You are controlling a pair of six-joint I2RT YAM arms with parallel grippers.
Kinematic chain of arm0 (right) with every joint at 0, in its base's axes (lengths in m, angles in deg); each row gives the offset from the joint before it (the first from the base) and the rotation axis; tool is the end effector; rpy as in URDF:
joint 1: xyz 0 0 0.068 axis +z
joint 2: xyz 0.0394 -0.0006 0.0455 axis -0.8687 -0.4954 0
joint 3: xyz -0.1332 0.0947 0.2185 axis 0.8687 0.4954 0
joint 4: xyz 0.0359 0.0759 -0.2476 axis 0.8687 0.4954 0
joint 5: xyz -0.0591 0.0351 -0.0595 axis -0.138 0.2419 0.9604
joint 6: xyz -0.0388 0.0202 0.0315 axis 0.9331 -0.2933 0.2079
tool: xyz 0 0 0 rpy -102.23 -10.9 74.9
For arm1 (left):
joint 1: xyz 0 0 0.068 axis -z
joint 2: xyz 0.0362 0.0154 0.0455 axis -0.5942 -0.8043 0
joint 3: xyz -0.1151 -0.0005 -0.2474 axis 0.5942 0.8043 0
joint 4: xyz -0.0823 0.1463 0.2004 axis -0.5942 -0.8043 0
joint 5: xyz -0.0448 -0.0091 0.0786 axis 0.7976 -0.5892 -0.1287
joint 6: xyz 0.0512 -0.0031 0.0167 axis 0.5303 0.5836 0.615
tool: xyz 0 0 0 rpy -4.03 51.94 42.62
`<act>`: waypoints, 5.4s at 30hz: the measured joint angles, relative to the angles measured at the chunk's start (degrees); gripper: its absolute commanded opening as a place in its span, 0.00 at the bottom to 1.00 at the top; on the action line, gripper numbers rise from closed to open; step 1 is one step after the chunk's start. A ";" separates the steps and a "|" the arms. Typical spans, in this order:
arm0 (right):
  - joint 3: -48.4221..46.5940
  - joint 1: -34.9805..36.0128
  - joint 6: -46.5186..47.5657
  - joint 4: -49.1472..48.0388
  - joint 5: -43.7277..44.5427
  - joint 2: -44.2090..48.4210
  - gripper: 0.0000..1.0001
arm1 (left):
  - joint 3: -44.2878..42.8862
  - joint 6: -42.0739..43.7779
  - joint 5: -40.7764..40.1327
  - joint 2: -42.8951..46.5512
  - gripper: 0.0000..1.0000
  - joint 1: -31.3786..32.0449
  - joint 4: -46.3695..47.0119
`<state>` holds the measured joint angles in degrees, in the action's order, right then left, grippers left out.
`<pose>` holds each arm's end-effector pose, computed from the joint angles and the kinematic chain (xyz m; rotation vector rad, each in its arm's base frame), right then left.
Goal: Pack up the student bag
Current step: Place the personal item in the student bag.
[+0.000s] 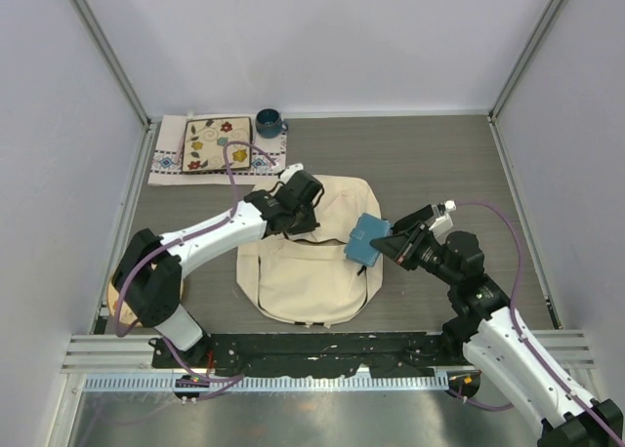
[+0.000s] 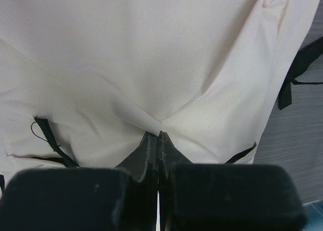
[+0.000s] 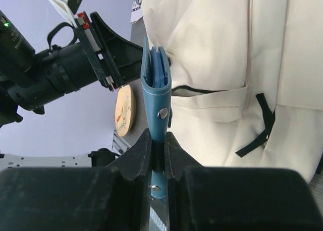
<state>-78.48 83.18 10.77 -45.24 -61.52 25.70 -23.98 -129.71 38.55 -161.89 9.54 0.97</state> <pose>0.1314 0.0684 0.2333 0.3294 1.9835 1.2603 0.2434 -0.2405 0.2429 -0.2319 2.5251 -0.4258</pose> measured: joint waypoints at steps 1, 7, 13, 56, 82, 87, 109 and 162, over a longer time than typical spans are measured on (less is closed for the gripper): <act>0.72 0.09 -0.79 -1.27 -0.46 0.00 0.01 | -0.37 0.15 0.02 0.26 0.00 -0.04 -0.31; 4.17 2.45 -4.98 -6.25 -2.14 -1.14 0.01 | -1.14 0.37 0.28 2.32 0.00 -0.59 -1.09; 5.22 8.90 -8.15 -13.09 -1.62 -5.77 0.01 | -1.16 0.52 1.16 3.82 0.00 -1.33 -1.22; 9.97 23.50 -24.96 -61.35 7.54 -45.97 0.01 | -0.35 1.81 4.39 8.96 0.00 -3.28 -1.29; 10.99 21.73 -24.81 -47.15 22.56 -30.71 0.01 | 7.10 -5.77 7.93 15.39 0.00 -3.74 6.71; 9.40 18.64 -23.12 -39.01 22.01 -26.67 0.01 | 10.19 -9.81 9.68 16.37 0.00 -3.72 10.62; 8.83 22.36 -30.58 -48.04 20.94 -38.23 0.01 | 13.09 -11.28 11.17 17.49 0.00 -3.72 13.99; 1.99 24.76 -25.66 -76.37 37.38 -64.81 0.13 | 15.50 -7.54 20.26 17.90 0.00 -4.09 20.46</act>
<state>-76.49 107.94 -14.89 -121.60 -24.14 -39.11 -8.49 -137.25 58.81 -143.99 5.46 21.43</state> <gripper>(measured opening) 0.152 0.009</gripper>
